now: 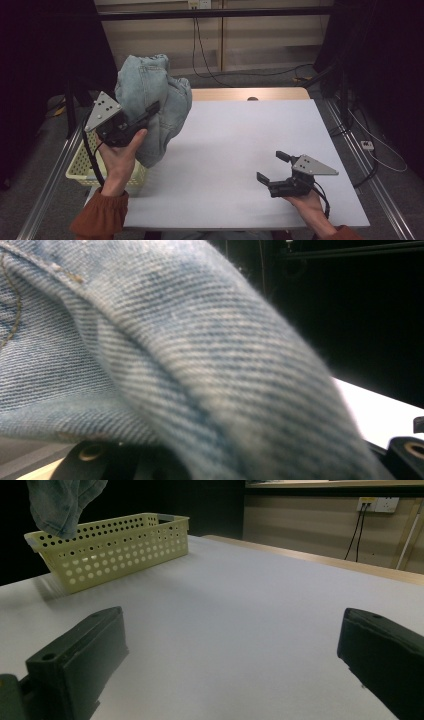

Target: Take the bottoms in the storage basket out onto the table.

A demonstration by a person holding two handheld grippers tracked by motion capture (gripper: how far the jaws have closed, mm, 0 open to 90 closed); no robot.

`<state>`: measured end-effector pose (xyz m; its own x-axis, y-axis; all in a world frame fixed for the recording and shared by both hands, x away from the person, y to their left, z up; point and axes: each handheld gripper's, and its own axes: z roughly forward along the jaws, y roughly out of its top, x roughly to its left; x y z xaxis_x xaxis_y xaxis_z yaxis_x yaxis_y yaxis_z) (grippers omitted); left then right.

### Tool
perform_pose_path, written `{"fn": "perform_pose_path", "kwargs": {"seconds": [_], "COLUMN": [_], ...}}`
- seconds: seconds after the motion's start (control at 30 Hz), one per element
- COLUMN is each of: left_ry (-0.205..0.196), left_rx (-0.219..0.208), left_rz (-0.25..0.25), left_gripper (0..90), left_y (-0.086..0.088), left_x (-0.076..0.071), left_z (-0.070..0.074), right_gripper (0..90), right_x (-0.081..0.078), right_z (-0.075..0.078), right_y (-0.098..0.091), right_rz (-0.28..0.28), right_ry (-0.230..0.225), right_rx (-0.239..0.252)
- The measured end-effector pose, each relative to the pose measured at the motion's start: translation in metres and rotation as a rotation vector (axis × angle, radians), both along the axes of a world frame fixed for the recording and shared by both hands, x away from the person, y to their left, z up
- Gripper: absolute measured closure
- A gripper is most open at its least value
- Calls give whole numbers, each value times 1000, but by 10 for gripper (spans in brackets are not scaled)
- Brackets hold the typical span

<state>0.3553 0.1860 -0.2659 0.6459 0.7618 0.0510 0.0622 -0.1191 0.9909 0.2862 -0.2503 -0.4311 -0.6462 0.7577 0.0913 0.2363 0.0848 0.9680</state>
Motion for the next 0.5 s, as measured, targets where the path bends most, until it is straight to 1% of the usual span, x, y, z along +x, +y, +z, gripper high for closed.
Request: {"fn": "perform_pose_path", "kwargs": {"seconds": [0.07,0.1,0.23,0.27,0.37,0.47,0.5], "left_ry": [1,1,-1,1,2,3,3], "left_rx": [-3,5,5,-5,4,1,6], "left_rz": [-7,-10,-20,-23,-29,-37,-37], "left_gripper": [710,710,710,710,710,710,710], "left_y": [-3,-4,-7,-9,-10,-13,-14], "left_x": [0,0,1,1,2,2,2], "left_z": [0,1,1,1,2,3,3], "right_gripper": [0,0,0,0,0,0,0], "right_x": [0,0,0,0,0,0,0], "right_z": [0,0,0,0,0,0,0], "right_y": [0,0,0,0,0,0,0], "right_rz": [0,0,1,1,1,1,1], "right_ry": [1,0,0,0,0,-1,-1], "right_rx": [1,1,1,0,2,0,0]}}
